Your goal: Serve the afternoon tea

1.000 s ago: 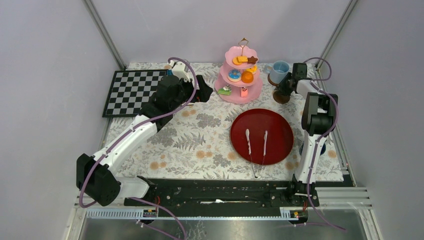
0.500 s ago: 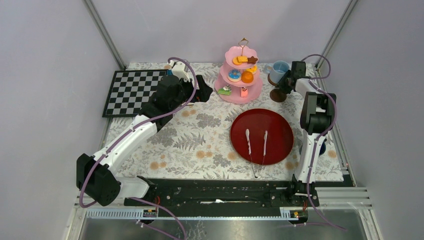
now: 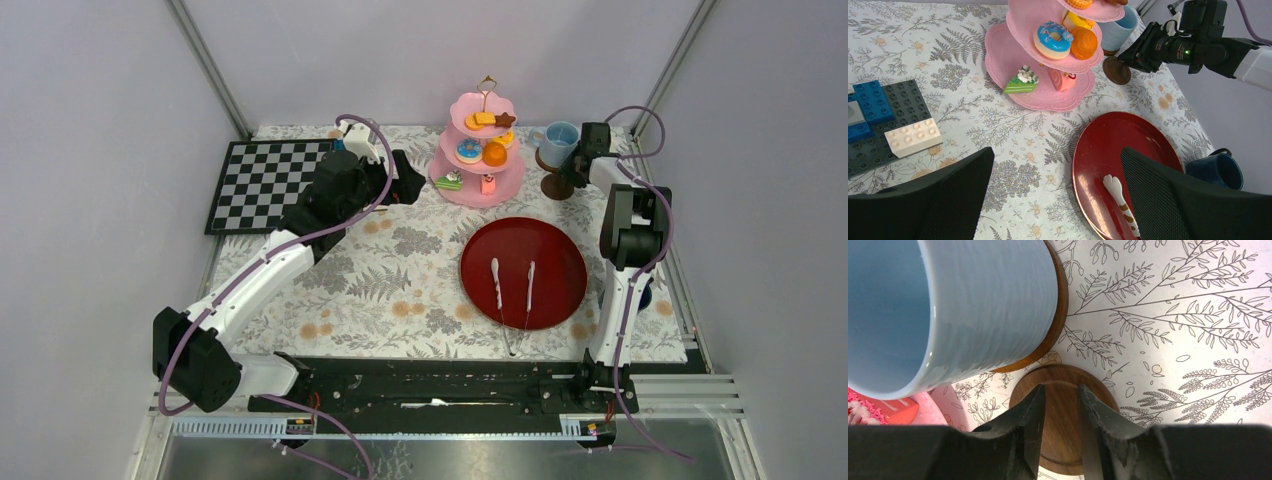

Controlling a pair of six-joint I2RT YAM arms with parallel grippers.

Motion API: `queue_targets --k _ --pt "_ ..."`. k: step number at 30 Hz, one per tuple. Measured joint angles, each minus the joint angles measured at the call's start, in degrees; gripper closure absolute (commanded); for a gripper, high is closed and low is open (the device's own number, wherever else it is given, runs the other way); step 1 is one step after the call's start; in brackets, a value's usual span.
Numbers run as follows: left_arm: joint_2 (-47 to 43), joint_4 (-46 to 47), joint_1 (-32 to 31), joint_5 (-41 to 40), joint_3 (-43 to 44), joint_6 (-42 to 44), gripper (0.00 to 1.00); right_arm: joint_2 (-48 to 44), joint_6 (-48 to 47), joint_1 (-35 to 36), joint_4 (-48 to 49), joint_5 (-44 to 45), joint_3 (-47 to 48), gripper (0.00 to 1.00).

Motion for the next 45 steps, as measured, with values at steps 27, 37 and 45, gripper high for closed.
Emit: queue_targets --k 27,37,45 --pt "-0.22 1.33 -0.04 2.51 -0.02 -1.95 0.01 -68.65 -6.4 -0.66 -22.23 12.94 -31.43 0.0" --pt "-0.22 1.53 -0.98 3.02 -0.02 -2.38 0.01 -72.59 4.72 -9.49 -32.24 12.7 -48.3 0.03" --pt "-0.22 1.53 -1.01 2.95 -0.02 -2.36 0.01 -66.18 14.21 -9.49 -32.81 13.31 -51.67 0.18"
